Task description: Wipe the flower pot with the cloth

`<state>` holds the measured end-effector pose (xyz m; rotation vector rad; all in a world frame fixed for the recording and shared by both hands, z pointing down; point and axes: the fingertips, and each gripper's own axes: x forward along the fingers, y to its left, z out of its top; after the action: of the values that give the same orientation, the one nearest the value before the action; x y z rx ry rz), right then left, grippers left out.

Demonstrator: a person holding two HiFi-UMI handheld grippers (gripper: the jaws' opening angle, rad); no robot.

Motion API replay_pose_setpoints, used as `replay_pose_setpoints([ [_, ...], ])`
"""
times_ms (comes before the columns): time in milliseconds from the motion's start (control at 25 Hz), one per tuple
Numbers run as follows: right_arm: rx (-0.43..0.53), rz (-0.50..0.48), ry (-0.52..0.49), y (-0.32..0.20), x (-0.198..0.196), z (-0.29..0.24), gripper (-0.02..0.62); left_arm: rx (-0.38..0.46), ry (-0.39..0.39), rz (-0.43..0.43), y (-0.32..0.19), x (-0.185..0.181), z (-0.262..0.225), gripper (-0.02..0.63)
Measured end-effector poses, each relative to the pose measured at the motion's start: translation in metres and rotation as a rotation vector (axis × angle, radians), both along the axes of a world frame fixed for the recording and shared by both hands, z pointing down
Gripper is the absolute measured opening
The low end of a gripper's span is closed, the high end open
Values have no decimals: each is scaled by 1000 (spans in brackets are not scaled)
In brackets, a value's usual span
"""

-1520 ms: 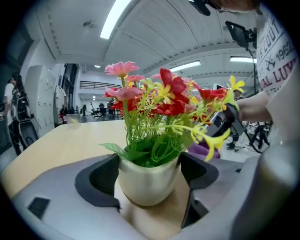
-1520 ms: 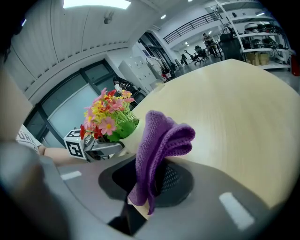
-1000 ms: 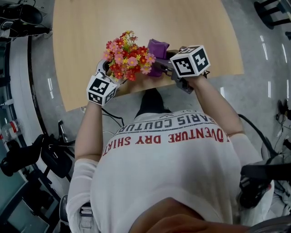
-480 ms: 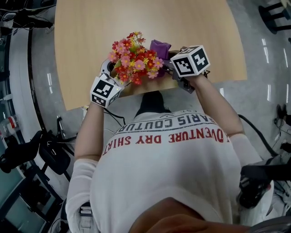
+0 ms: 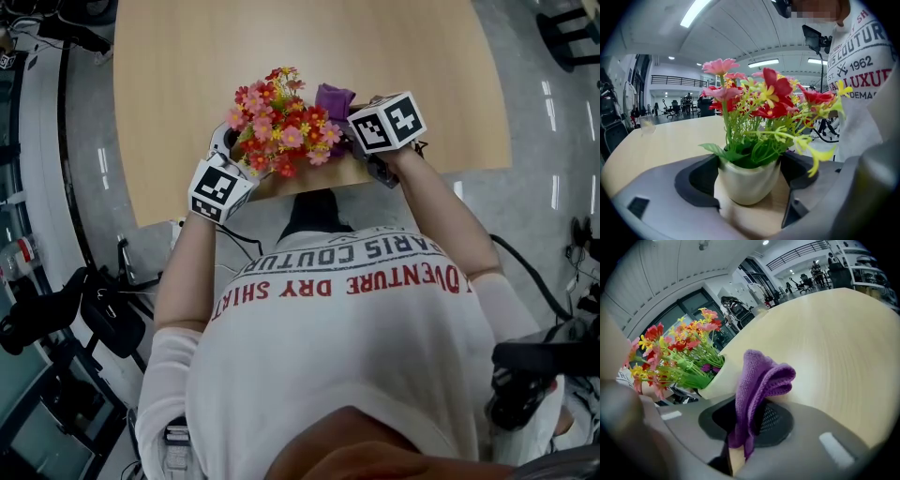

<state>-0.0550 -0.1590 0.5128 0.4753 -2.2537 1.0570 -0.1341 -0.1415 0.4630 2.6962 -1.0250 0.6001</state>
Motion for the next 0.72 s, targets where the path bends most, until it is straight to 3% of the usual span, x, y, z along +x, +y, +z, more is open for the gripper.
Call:
replay_pose_setpoints([
  [160,-4,-4,-13,6,-3,-17,63,-31,-18,14,5,-6,-7,414],
  [280,-5,12,-43,11,5,-14,63,-23,-17,-41,6,-3,0,414],
  [720,43,44,-55,40,50,-25,63,41,148,-495,24,9,-4,479],
])
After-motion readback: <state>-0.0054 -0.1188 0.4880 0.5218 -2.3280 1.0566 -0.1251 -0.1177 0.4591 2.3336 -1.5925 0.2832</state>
